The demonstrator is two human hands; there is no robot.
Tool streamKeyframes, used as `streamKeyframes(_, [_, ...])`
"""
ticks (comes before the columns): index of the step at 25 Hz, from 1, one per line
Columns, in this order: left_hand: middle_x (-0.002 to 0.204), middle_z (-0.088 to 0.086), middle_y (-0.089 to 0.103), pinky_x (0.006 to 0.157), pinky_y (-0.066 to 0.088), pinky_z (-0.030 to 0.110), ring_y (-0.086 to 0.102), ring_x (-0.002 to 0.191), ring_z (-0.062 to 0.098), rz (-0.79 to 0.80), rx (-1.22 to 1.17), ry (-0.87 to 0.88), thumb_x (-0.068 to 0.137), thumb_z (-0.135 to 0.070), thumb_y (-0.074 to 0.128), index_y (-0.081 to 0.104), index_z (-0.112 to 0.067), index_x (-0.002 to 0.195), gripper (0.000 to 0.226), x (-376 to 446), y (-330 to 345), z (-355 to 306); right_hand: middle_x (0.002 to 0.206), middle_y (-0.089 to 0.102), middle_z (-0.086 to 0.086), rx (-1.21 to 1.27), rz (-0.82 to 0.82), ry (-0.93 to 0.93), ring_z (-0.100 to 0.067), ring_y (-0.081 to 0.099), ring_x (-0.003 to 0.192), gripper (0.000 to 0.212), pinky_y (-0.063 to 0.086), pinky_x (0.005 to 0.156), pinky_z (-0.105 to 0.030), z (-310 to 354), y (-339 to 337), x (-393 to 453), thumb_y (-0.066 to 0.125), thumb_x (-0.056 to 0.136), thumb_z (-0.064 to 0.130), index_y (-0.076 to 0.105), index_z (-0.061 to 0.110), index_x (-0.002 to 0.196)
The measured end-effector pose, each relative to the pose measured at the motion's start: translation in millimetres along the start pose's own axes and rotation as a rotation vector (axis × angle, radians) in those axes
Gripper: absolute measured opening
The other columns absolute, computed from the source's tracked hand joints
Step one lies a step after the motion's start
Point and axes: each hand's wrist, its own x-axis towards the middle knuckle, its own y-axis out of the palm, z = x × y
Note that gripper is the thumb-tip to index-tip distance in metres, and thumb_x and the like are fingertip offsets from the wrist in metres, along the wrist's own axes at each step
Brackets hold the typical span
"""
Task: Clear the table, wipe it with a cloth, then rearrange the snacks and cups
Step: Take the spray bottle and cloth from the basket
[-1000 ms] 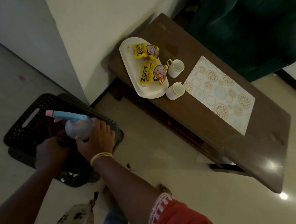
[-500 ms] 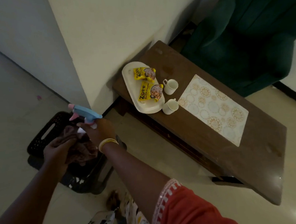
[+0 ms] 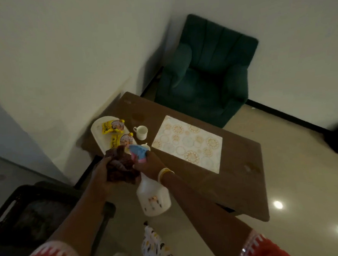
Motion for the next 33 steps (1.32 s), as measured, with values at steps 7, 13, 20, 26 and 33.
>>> streamKeyframes(7, [0.129,0.015,0.058,0.075,0.053,0.044,0.056,0.115,0.037,0.037,0.042,-0.064,0.093,-0.051,0.047,0.051,-0.012,0.133,0.056,2,155,30,0.112,0.06,-0.012,0.129,-0.091,0.041,-0.026,0.058,0.101,0.049,0.051,0.087,-0.038,-39,-144,-46,0.065,0.083,0.021,0.05,0.013,0.129])
streamKeyframes(13, [0.125,0.015,0.057,0.104,0.037,0.055,0.05,0.121,0.036,0.203,0.148,-0.144,0.096,-0.054,0.039,0.05,-0.015,0.131,0.054,-19,241,37,0.095,0.063,-0.008,0.231,-0.082,0.065,-0.017,0.061,0.074,0.036,0.057,0.071,-0.03,-59,-221,-81,0.063,0.09,0.02,0.047,0.018,0.123])
streamKeyframes(20, [0.128,0.016,0.059,0.102,0.043,0.054,0.056,0.118,0.035,0.354,0.195,-0.15,0.097,-0.045,0.042,0.056,-0.013,0.127,0.046,-28,289,18,0.096,0.06,-0.003,0.125,-0.142,-0.037,-0.013,0.061,0.078,0.04,0.053,0.062,-0.019,-55,-243,-84,0.059,0.093,0.016,0.04,0.02,0.128])
streamKeyframes(26, [0.122,0.016,0.061,0.104,0.041,0.053,0.055,0.115,0.036,0.433,0.246,-0.142,0.098,-0.042,0.041,0.063,-0.015,0.113,0.038,-25,313,6,0.087,0.061,-0.007,0.201,-0.294,-0.065,-0.02,0.063,0.074,0.035,0.06,0.076,-0.039,-53,-249,-75,0.056,0.094,0.016,0.043,0.013,0.126])
streamKeyframes(33, [0.116,0.015,0.063,0.1,0.042,0.052,0.058,0.108,0.034,0.433,0.262,-0.141,0.099,-0.041,0.042,0.062,-0.013,0.109,0.036,-10,316,4,0.093,0.062,-0.003,0.14,-0.278,-0.039,-0.017,0.064,0.078,0.048,0.06,0.075,-0.04,-55,-252,-63,0.059,0.094,0.02,0.037,0.013,0.135])
